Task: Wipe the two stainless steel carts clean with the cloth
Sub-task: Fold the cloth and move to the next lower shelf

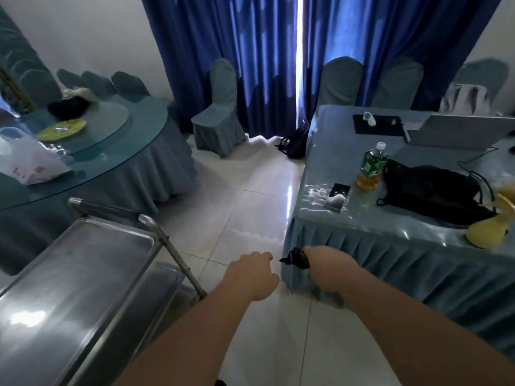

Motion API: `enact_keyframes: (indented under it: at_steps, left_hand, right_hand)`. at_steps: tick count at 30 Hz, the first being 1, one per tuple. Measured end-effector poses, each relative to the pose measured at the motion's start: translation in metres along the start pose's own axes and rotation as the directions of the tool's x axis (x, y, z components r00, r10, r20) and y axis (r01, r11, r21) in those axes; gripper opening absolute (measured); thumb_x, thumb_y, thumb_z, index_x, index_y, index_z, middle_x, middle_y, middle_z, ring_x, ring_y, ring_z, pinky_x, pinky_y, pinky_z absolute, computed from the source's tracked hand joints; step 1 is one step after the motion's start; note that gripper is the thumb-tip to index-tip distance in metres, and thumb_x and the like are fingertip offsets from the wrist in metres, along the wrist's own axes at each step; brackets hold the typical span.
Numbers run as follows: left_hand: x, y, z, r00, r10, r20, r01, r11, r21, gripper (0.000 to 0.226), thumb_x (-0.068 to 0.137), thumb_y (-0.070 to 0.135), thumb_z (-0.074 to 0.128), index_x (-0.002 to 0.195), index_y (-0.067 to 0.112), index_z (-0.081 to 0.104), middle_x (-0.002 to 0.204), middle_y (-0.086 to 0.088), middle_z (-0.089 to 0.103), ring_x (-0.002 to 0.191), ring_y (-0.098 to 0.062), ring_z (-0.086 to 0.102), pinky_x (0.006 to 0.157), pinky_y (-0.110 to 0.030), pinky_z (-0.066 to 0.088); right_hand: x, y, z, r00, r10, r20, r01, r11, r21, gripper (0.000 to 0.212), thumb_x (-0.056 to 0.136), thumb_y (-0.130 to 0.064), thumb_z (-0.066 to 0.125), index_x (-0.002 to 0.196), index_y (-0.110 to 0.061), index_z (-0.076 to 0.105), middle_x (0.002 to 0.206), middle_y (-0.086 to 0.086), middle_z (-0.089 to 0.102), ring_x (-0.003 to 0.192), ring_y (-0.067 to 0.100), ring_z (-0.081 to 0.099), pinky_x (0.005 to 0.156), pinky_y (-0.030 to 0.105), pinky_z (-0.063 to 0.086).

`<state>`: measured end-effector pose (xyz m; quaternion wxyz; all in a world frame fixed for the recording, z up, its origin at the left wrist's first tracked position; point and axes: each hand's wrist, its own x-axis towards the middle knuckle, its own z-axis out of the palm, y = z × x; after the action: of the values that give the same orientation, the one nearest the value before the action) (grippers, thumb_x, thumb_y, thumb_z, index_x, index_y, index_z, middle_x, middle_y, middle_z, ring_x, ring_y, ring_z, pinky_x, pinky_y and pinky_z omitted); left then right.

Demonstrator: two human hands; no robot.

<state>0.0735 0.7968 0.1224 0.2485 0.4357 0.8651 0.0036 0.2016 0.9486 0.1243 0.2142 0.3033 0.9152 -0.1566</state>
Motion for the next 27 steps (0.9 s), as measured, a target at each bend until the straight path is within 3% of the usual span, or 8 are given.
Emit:
enact_keyframes:
  at_steps: [3, 7, 15, 19, 23, 27]
  left_hand:
    - [0.031, -0.013, -0.011, 1.0, -0.022, 0.016, 0.021, 0.998, 0.052, 0.056, 0.103, 0.045, 0.046, 0.155, 0.026, 0.042, 0.152, -0.001, 0.051, 0.13, -0.029, 0.055, 0.101, -0.043, 0.044]
    - [0.085, -0.05, -0.03, 0.998, -0.055, 0.018, 0.054, 0.997, 0.057, 0.056, 0.103, 0.044, 0.045, 0.155, 0.024, 0.041, 0.151, -0.003, 0.051, 0.131, -0.029, 0.054, 0.102, -0.043, 0.043]
    - [0.218, -0.152, -0.104, 0.997, -0.081, 0.012, 0.08, 0.995, 0.065, 0.052, 0.103, 0.039, 0.044, 0.152, 0.021, 0.042, 0.146, -0.005, 0.052, 0.128, -0.029, 0.054, 0.1, -0.042, 0.043]
    - [0.27, -0.201, -0.147, 0.996, -0.08, -0.033, 0.083, 0.99, 0.113, 0.05, 0.103, 0.043, 0.043, 0.149, 0.021, 0.044, 0.141, -0.004, 0.055, 0.124, -0.028, 0.055, 0.095, -0.042, 0.043]
    - [0.319, -0.234, -0.176, 0.994, -0.103, -0.038, 0.106, 0.987, 0.121, 0.053, 0.102, 0.045, 0.043, 0.15, 0.023, 0.044, 0.143, -0.003, 0.054, 0.125, -0.027, 0.054, 0.096, -0.043, 0.044]
    - [0.369, -0.256, -0.199, 0.988, -0.152, -0.009, 0.152, 0.984, 0.092, 0.053, 0.103, 0.046, 0.044, 0.152, 0.024, 0.042, 0.147, -0.003, 0.053, 0.128, -0.027, 0.054, 0.102, -0.045, 0.047]
  right_hand:
    - [0.033, 0.005, -0.013, 0.999, 0.017, 0.041, -0.017, 1.0, -0.002, 0.047, 0.099, -0.014, 0.055, 0.145, -0.015, 0.045, 0.135, 0.009, 0.057, 0.124, 0.027, 0.057, 0.097, 0.037, 0.046]
    - [0.091, -0.007, -0.025, 0.998, 0.032, -0.06, -0.039, 0.993, -0.107, 0.044, 0.092, -0.004, 0.056, 0.133, -0.017, 0.045, 0.121, 0.005, 0.058, 0.107, 0.026, 0.06, 0.081, 0.039, 0.05]
    - [0.248, -0.066, -0.091, 0.994, 0.028, -0.108, -0.046, 0.986, -0.161, 0.038, 0.095, -0.006, 0.051, 0.131, -0.019, 0.046, 0.124, 0.004, 0.06, 0.105, 0.025, 0.063, 0.089, 0.043, 0.056]
    - [0.313, -0.096, -0.128, 0.991, 0.023, -0.129, -0.04, 0.991, -0.129, 0.033, 0.094, -0.003, 0.051, 0.123, -0.019, 0.048, 0.112, 0.0, 0.059, 0.094, 0.022, 0.06, 0.083, 0.043, 0.057]
    - [0.369, -0.116, -0.158, 0.997, 0.025, -0.079, -0.034, 0.992, -0.121, 0.039, 0.087, -0.004, 0.063, 0.119, -0.021, 0.046, 0.107, -0.001, 0.058, 0.093, 0.022, 0.06, 0.081, 0.043, 0.058]
    - [0.436, -0.123, -0.184, 0.997, -0.001, -0.072, -0.009, 0.99, -0.139, 0.032, 0.089, -0.001, 0.051, 0.114, -0.02, 0.049, 0.1, -0.002, 0.056, 0.086, 0.02, 0.06, 0.078, 0.04, 0.058]
